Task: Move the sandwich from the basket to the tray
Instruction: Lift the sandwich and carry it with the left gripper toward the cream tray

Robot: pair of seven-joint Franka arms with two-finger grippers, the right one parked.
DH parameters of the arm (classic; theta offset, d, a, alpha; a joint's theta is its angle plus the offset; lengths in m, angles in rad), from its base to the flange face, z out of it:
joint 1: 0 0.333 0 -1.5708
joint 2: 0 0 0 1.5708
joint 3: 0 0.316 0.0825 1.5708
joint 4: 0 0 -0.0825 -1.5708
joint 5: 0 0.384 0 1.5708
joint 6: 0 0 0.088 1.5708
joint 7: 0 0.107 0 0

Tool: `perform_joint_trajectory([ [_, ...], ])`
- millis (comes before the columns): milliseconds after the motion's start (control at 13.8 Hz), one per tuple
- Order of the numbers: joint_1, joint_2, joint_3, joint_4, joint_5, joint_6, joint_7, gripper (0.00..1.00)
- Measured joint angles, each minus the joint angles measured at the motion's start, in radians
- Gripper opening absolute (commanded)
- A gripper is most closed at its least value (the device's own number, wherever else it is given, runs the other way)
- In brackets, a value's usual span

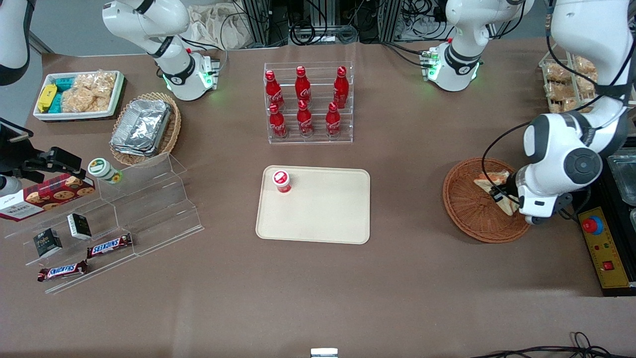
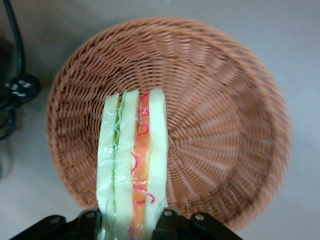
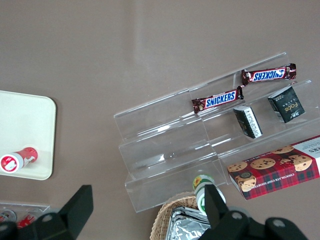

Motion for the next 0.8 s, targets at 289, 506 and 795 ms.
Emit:
perform_joint_trajectory([
  [289,-0.011,0.000,-0.125,0.268,0.000,-0.277,0.135,0.00],
  [506,-0.081,0.044,-0.227,0.430,-0.001,-0.347,0.165,0.00],
  [795,-0.313,0.216,-0.244,0.566,0.003,-0.322,0.134,0.00],
])
